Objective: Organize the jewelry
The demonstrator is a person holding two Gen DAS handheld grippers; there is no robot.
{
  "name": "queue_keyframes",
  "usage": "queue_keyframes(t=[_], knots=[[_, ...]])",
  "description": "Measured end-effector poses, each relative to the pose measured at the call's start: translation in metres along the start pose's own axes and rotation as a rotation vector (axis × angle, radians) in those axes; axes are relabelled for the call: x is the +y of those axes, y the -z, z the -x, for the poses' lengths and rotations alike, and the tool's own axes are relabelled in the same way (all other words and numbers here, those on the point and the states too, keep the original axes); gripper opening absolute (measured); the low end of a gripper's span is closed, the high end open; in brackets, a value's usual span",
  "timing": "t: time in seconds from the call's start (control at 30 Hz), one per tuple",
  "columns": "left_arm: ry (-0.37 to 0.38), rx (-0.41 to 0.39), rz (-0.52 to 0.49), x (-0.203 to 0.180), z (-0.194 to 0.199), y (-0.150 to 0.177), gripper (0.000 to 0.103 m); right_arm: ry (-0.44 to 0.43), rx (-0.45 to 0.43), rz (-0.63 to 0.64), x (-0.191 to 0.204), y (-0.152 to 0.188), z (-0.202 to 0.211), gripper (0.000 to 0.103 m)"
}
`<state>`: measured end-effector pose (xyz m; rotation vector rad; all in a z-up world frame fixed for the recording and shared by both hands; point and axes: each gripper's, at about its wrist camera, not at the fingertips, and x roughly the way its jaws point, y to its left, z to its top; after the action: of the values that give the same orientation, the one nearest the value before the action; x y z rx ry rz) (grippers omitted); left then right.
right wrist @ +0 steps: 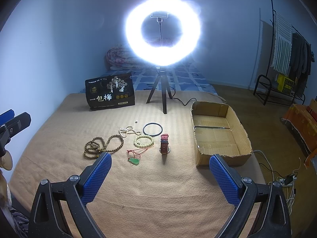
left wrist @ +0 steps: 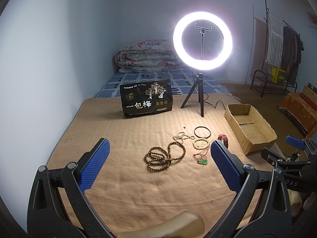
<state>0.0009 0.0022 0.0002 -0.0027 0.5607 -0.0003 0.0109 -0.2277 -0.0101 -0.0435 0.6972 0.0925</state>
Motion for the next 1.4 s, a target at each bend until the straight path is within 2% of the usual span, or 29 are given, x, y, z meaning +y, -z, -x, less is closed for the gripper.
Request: queue_keyframes(t=[1.4], knots=[[-0.007,-0.002,0.002,0.0042,0.0027,-0.0064,0.103,-0.002,0.004,-0.001,-0.0009,-0.0002,-0.0001,0.1]])
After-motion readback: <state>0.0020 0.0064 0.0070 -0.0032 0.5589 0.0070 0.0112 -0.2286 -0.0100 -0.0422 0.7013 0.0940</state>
